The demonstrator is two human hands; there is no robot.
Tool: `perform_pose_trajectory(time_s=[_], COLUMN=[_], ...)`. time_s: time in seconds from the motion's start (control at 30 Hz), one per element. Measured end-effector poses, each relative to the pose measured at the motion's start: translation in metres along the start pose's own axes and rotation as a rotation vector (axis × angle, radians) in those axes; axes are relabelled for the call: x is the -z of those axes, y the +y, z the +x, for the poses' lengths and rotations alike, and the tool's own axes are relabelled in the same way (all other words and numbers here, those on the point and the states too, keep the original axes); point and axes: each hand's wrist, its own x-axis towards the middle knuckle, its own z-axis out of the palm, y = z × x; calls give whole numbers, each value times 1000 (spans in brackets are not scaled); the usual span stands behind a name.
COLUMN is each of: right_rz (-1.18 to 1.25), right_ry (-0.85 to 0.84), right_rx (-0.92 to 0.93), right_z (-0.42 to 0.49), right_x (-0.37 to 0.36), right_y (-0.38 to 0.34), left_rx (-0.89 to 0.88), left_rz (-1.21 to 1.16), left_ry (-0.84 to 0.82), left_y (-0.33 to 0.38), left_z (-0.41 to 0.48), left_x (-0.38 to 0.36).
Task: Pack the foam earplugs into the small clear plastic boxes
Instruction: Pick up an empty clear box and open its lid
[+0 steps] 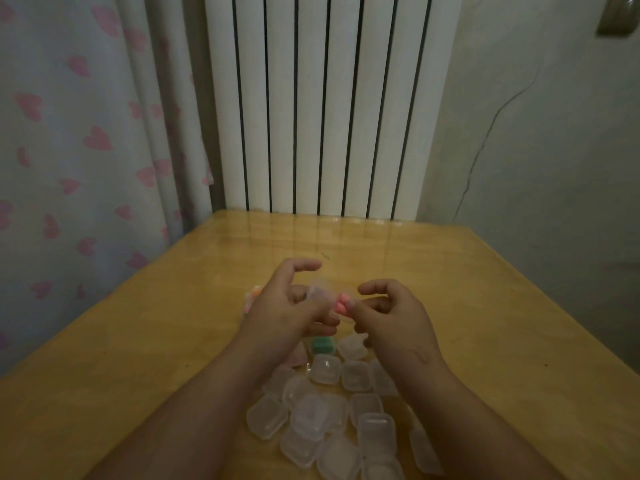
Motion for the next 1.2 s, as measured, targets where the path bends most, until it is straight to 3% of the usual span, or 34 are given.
perform_pose_trajectory(time_s=[0.13, 0.33, 0.5, 0.67, 0.87, 1.0, 1.2], right_rz=[218, 290, 360, 184, -82, -441, -498], right_ry=[-21, -44, -80, -64, 23, -77, -235], right_rx=[-80, -91, -103, -45, 96, 199, 174], right_z=[0, 0, 1, -2, 3, 2, -4], right_x=[1, 0, -3, -3, -2, -10, -19], right_y=[-3, 1, 1, 2, 4, 10, 12], left_rx=[53, -6, 0, -32, -75, -41, 14], left_rz=[-231, -41, 6, 111, 159, 200, 323], left_ry=[-41, -75, 9, -3, 272, 404, 436], left_y=[3, -2, -1, -3, 4, 5, -3], left_z=[1, 1, 2, 2, 6, 10, 18], left_x=[1, 0, 0, 4, 12, 20, 26])
